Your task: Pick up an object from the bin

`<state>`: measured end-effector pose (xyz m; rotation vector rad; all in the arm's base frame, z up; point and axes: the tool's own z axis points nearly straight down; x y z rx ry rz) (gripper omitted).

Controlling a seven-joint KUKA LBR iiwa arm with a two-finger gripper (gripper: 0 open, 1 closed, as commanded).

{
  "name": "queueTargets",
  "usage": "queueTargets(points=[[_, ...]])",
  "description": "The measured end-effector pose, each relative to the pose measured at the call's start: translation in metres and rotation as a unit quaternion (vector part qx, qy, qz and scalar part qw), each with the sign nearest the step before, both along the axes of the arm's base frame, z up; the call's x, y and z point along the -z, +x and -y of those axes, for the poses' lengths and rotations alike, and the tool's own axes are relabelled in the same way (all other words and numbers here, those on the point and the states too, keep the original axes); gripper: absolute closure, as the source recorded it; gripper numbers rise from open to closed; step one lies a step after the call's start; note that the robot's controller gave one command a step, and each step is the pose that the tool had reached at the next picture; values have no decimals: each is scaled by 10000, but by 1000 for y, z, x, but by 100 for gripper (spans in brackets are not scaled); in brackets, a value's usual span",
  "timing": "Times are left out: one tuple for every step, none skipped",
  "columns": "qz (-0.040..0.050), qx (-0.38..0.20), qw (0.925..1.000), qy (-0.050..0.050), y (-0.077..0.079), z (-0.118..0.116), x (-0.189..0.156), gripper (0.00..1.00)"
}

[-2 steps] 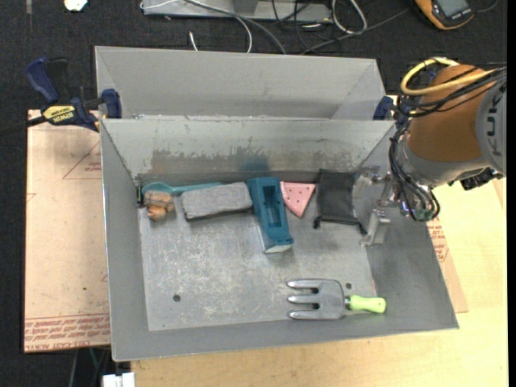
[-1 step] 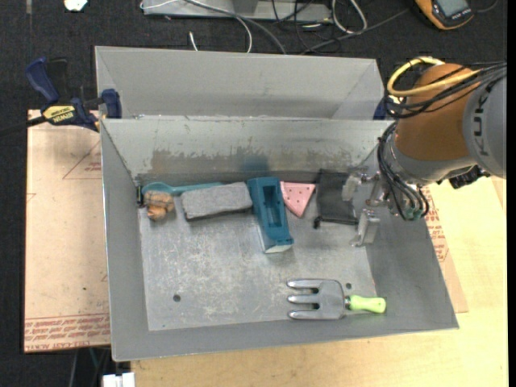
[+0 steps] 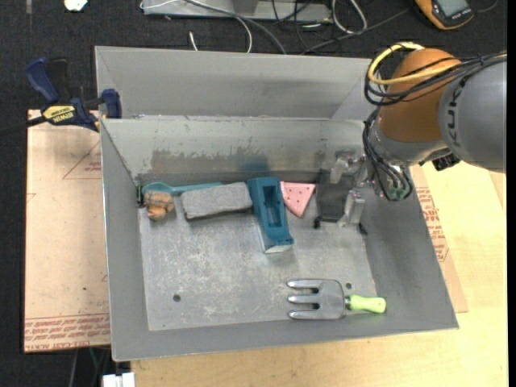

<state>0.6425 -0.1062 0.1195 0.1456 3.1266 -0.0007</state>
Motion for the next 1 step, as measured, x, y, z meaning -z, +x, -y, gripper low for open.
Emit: queueTargets(points=[[-14, -405, 9992, 3, 3, 18, 41, 100]])
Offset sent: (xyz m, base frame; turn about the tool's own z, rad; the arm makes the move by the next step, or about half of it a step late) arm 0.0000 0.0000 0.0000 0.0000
